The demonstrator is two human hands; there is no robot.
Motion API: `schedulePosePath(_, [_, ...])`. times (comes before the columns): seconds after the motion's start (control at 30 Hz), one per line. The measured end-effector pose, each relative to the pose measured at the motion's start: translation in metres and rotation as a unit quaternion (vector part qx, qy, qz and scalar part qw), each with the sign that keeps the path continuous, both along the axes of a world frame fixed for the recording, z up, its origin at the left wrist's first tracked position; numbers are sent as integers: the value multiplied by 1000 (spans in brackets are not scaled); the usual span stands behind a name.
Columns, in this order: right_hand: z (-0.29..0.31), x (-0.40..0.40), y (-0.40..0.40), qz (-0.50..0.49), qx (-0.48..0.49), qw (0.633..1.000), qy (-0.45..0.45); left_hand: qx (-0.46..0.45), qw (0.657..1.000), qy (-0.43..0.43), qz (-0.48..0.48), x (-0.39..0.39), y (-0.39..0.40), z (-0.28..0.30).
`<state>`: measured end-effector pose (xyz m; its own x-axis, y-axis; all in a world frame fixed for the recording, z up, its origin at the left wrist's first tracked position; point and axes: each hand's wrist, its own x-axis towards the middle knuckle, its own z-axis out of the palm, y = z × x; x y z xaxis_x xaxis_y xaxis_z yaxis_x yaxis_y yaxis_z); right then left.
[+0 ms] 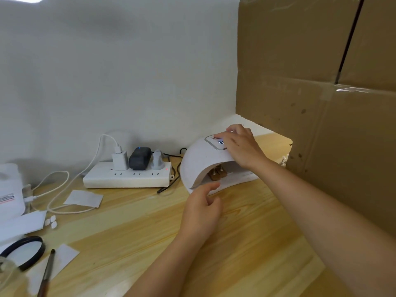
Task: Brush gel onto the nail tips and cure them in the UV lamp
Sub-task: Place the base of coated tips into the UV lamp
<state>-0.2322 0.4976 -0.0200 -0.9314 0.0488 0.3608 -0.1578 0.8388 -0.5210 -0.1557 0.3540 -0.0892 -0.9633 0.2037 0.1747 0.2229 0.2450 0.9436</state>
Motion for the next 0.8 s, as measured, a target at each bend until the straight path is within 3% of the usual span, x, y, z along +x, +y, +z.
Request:
schedulePosePath(0.2, [-3,-5,-1,-17,-10,1000,16,78,997,-3,12,0,-1,3])
schedulePosePath(0.4, [1,-11,-5,-41,-83,996,-15,190,981,-22,40,-2,-4,4])
schedulePosePath(0.5, [3,-3,-5,-39,-40,998,-19,235,970,-25,61,-4,-7,5])
schedulePosePath(0.6, [1,8,-12,-38,-34,996,70,263,960,-43,83,-6,-9,7])
schedulePosePath(0.7, [-1,26,-39,-31,-144,968,203,265,957,-71,97,-6,-9,8])
schedulePosePath(0.8, [5,47,-77,-8,-273,920,279,272,951,-95,110,-5,-9,9])
